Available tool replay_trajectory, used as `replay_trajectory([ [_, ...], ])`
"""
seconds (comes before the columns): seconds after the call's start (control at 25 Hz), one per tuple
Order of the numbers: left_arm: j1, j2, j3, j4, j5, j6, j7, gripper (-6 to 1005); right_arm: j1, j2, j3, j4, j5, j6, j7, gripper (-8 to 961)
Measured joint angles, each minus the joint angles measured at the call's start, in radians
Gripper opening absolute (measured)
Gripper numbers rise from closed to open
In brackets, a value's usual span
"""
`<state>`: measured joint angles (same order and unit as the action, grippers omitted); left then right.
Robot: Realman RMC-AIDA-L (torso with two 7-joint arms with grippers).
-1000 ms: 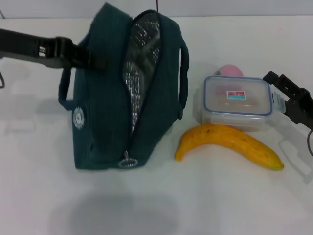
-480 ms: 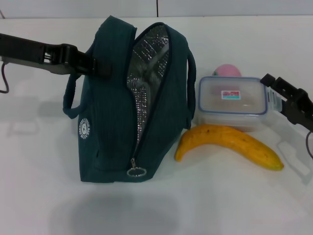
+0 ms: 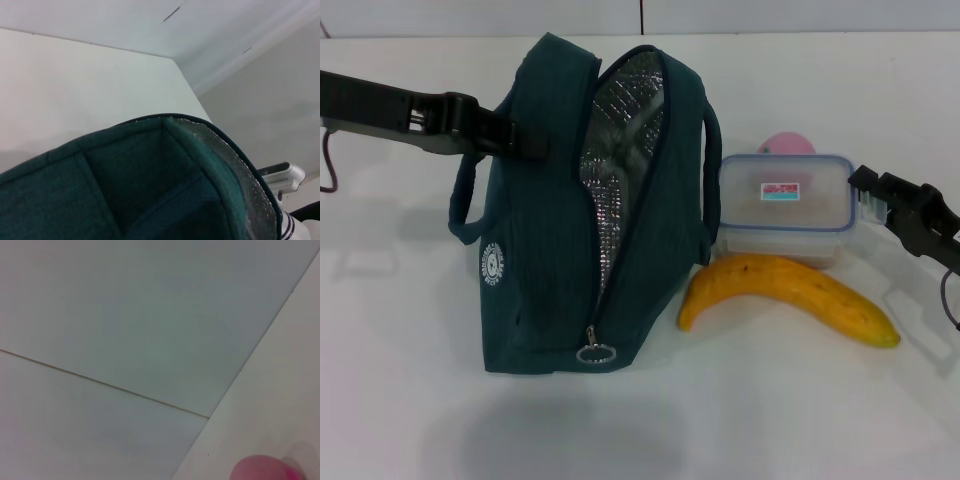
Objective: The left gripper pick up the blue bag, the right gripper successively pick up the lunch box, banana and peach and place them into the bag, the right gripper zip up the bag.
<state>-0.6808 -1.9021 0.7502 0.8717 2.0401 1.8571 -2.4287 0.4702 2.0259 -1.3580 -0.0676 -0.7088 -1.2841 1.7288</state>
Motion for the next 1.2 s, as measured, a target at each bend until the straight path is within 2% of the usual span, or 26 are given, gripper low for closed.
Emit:
replay_trajectory([
  [0.12, 0.000, -0.001, 0.000, 0.000, 0.000, 0.000, 0.001, 39, 0.000, 0.001, -0.001, 0.000, 0.000, 0.000, 0.000, 223],
  [0.48, 0.000, -0.003, 0.011, 0.000, -0.004, 0.004, 0.002, 39, -0.003, 0.002, -0.001, 0.000, 0.004, -0.011, -0.001, 206],
  [1.0, -0.002, -0.003, 0.011, 0.003, -0.005, 0.004, 0.002, 39, -0.012, 0.002, 0.005, 0.000, 0.011, -0.095, -0.004, 182],
  [1.12, -0.007, -0.003, 0.011, 0.002, -0.005, 0.005, 0.002, 39, -0.013, 0.001, 0.005, 0.000, 0.011, -0.107, -0.006, 114],
  [1.2, -0.009, -0.003, 0.011, 0.002, -0.005, 0.005, 0.002, 39, -0.013, 0.000, 0.005, 0.000, 0.011, -0.109, -0.008, 106],
])
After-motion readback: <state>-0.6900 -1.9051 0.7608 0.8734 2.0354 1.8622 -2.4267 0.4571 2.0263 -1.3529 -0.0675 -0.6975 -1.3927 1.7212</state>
